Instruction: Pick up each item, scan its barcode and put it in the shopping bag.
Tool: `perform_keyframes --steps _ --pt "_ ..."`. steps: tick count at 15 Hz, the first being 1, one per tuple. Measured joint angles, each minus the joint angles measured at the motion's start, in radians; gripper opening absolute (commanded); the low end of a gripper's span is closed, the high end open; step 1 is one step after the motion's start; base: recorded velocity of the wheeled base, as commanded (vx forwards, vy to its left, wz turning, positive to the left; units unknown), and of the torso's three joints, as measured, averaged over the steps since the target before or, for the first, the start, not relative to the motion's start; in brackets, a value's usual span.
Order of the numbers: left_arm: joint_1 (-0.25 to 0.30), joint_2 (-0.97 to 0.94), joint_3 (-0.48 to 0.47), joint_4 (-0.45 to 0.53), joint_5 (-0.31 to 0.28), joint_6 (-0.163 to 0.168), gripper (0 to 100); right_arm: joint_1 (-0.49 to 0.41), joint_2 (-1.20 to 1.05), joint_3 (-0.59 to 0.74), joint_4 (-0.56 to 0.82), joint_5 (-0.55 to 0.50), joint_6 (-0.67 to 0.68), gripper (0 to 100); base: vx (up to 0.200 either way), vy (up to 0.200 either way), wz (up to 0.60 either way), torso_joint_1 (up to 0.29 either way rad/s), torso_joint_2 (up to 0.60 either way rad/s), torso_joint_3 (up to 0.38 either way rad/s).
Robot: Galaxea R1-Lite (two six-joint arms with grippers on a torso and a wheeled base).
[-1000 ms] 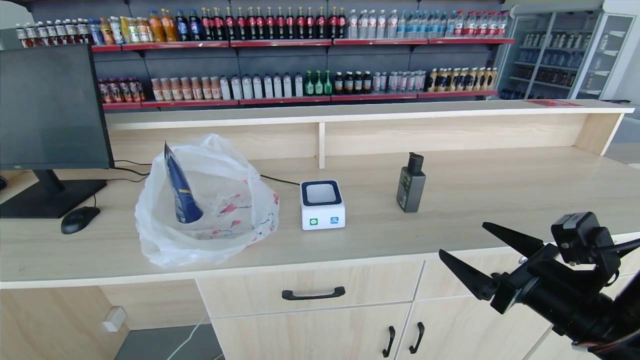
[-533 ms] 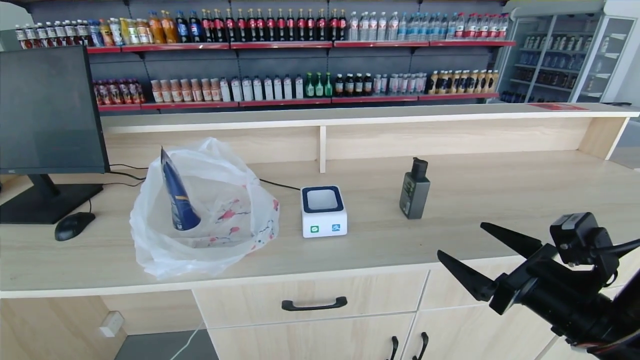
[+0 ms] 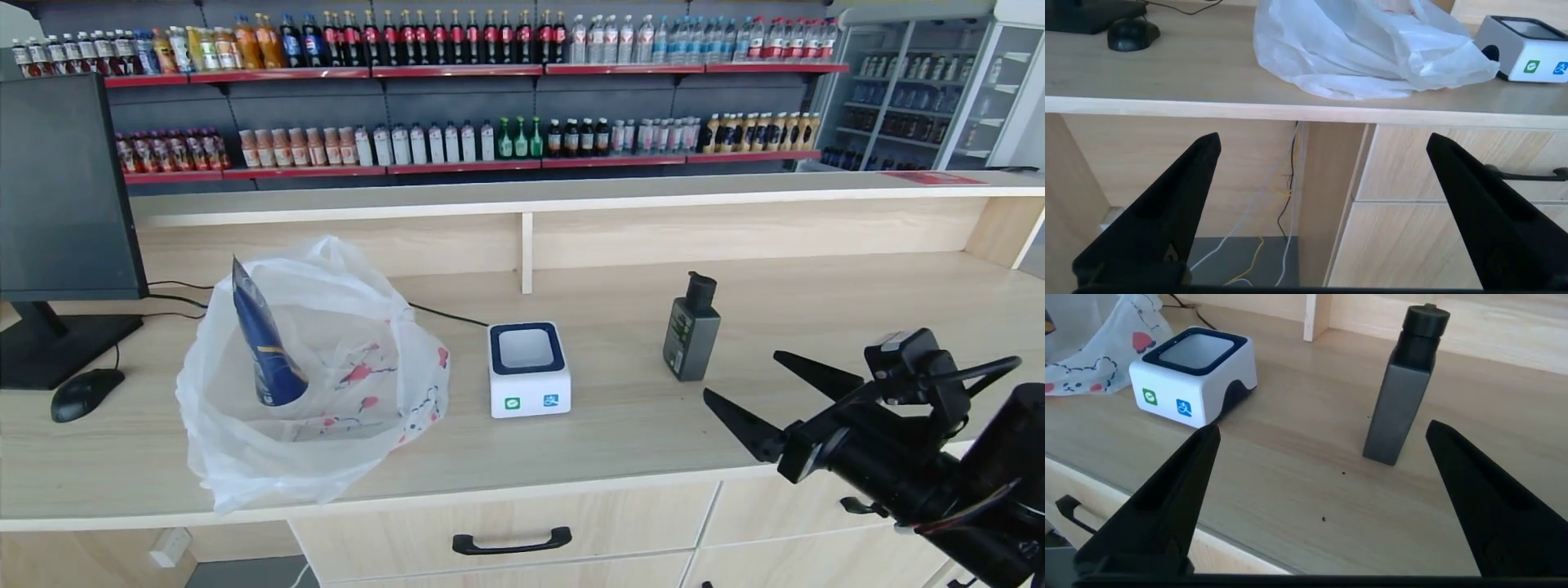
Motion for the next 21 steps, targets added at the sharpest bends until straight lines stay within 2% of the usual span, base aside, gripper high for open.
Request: perform_keyframes --steps 6,15,21 --pt "0.000 0.000 0.000 0.000 0.000 -0.006 100 -0.031 0.132 -0.148 0.000 -0.001 0.017 100 0.000 0.000 0.00 0.000 0.00 0.000" --pt "0.000 0.000 0.000 0.000 0.000 -0.006 100 -0.053 0.222 -0.210 0.000 -0.026 0.039 100 0.000 0.000 0.00 0.000 0.00 0.000" --pt "0.000 0.000 0.000 0.000 0.000 -0.006 100 -0.060 0.293 -0.322 0.000 -0.101 0.044 100 0.000 0.000 0.00 0.000 0.00 0.000"
